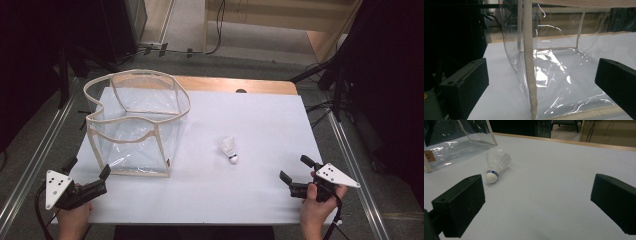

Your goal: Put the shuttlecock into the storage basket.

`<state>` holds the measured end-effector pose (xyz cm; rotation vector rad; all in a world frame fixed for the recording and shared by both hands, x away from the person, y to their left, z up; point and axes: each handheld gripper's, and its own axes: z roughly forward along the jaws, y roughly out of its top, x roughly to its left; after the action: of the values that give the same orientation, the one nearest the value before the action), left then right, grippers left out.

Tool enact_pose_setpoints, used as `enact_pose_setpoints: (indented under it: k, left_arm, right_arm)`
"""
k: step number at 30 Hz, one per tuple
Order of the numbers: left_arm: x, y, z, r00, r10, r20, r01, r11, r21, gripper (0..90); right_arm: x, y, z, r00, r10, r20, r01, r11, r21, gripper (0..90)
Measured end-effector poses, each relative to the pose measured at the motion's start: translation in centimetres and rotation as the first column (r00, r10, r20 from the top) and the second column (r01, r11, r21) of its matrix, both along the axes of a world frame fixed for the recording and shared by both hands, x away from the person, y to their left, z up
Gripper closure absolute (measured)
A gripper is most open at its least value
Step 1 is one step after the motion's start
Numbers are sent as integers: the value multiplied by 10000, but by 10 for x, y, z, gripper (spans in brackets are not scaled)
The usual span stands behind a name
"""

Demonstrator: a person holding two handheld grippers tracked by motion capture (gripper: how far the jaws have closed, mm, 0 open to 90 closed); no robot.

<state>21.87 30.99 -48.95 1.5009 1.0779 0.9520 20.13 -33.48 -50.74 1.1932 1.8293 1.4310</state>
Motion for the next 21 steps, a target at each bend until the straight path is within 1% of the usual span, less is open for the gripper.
enact_pose_setpoints:
  k: [4, 8, 10, 12, 13, 15, 16, 17, 21]
  left_arm:
    - [0, -1, 0, 10000, 25, -69, -24, 10000, 46, 0]
    - [0, -1, 0, 9999, 77, -79, -77, 10000, -47, 0]
    - [0, 0, -1, 9998, 136, -164, -138, 9999, -99, 0]
    - [0, 0, -1, 9998, 165, -146, -166, 9998, -76, 0]
    - [0, -1, -1, 9998, 144, -136, -144, 9999, -31, 0]
    - [-1, -1, -1, 10000, 74, -57, -74, 10000, 1, 0]
    - [-1, -1, -1, 10000, 74, -57, -74, 10000, 1, 0]
    - [-2, -2, -1, 10000, -11, -3, 11, 10000, 88, 0]
    - [-2, -1, -2, 10000, 7, 15, -7, 10000, 68, 0]
  right_arm:
    - [0, 3, 6, 9999, 140, -58, -139, 9999, 37, 0]
    - [2, 7, 13, 9995, 229, -211, -232, 9996, -144, 0]
    - [3, 10, 16, 9992, 259, -319, -266, 9993, -247, 0]
    - [6, 13, 19, 9989, 330, -319, -343, 9986, -397, 0]
    - [7, 15, 21, 9984, 345, -438, -364, 9984, -425, 0]
    - [10, 19, 25, 9975, 546, -447, -567, 9973, -468, 0]
    - [10, 19, 25, 9975, 546, -447, -567, 9973, -468, 0]
    - [14, 23, 28, 9963, 676, -540, -710, 9955, -627, 0]
    - [18, 27, 30, 9941, 825, -699, -871, 9940, -657, 0]
